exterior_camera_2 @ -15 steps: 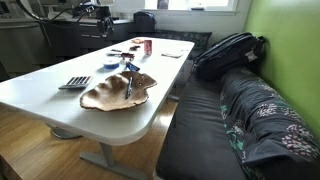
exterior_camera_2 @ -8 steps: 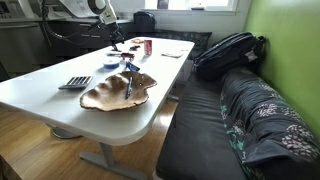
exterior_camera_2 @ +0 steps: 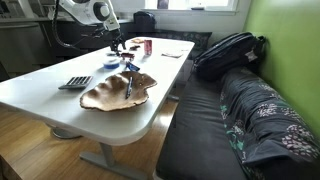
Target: Pick up the red toy cart and move it into the wooden bowl
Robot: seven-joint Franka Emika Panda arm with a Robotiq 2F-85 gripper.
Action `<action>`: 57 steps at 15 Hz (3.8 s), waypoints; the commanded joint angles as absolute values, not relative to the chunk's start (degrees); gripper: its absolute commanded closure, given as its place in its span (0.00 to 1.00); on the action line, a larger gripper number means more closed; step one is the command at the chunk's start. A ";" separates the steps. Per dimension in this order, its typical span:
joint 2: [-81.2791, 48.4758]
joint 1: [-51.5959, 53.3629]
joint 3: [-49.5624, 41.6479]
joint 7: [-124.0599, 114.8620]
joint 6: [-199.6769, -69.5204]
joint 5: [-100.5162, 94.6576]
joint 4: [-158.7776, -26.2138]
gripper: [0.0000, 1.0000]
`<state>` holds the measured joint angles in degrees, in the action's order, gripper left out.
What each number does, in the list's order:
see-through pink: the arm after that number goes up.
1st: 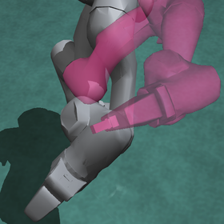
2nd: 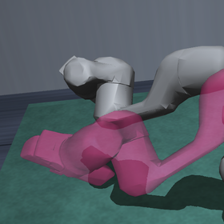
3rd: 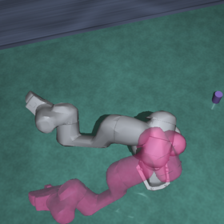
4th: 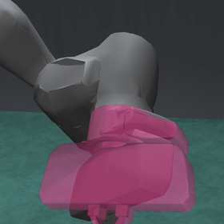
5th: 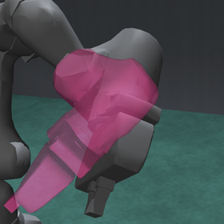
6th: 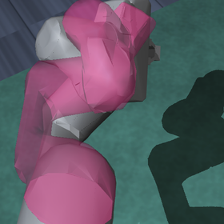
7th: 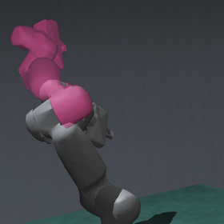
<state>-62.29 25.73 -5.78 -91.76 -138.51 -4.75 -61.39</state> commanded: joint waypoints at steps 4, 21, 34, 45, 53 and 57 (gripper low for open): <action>-63.41 25.92 -6.54 -93.52 -143.88 -4.86 -60.58 0.00; -66.53 25.23 -6.14 -95.06 -149.44 -2.28 -59.22 0.00; -70.13 24.61 -5.45 -96.23 -149.53 -1.69 -56.23 0.69; -44.94 24.16 -11.48 -98.73 -134.05 -5.67 -79.59 0.97; -31.02 15.90 -6.84 -104.40 -136.39 -0.80 -101.01 0.97; -25.34 12.36 -5.68 -105.93 -149.85 4.29 -112.92 0.97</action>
